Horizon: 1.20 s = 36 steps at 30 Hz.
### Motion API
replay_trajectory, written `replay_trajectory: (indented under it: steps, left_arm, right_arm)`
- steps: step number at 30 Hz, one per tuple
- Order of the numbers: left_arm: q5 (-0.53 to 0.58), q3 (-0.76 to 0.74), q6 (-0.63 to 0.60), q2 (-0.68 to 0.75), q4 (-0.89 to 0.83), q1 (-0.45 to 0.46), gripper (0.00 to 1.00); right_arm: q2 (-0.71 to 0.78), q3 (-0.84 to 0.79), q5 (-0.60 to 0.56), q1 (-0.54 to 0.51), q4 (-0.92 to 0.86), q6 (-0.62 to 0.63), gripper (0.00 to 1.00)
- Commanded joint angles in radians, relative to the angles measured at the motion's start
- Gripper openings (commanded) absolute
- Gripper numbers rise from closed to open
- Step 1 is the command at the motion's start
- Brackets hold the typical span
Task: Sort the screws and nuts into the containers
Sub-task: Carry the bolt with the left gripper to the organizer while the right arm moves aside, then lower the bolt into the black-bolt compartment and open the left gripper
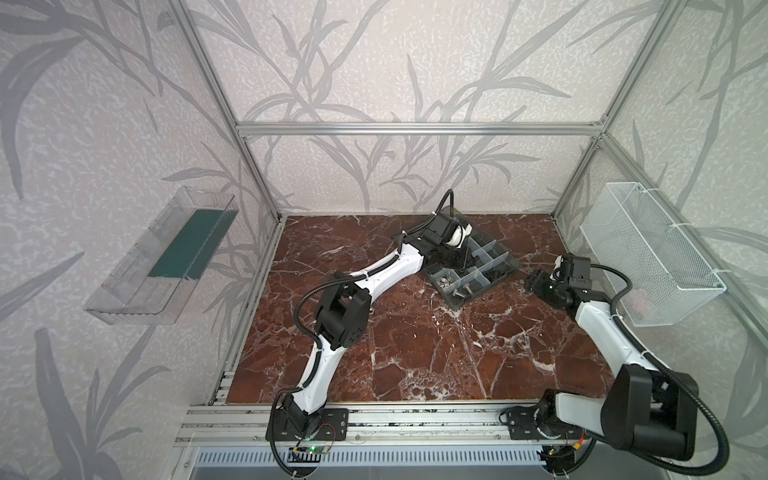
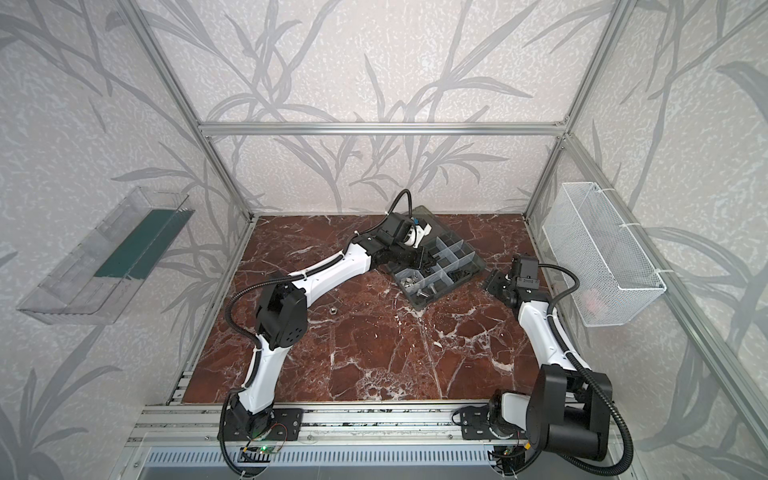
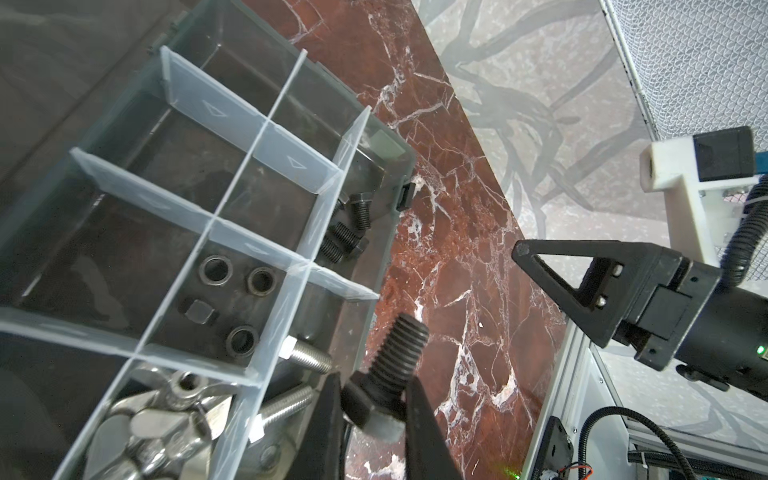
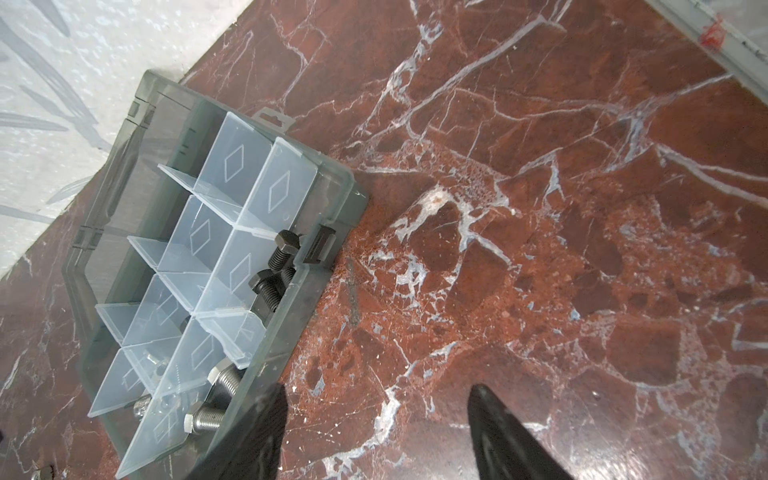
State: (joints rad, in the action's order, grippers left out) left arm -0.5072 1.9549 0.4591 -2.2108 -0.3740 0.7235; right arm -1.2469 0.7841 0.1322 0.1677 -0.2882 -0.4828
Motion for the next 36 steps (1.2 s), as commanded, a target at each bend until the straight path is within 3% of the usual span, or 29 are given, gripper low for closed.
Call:
replay_trajectory:
  steps: [1,12,23,36]
  left_arm:
    - [-0.018,0.036,0.03,-0.022,0.083,0.019,0.0]
    - [0.041,0.035,0.088,-0.122,0.349,0.066,0.0]
    - [0.022,0.242,0.108,-0.312,0.324,0.071,0.0]
    - [0.037,0.316,0.118,-0.384,0.252,0.074,0.03]
  right_arm:
    - [0.039,-0.025,0.001,0.009,0.0,0.012,0.7]
    - [0.08,-0.084,0.017,0.024,0.022,0.012,0.7]
    - [0.153,-0.132,0.018,0.033,0.052,0.016,0.7]
    - [0.152,-0.138,0.038,0.036,0.083,0.019,0.7]
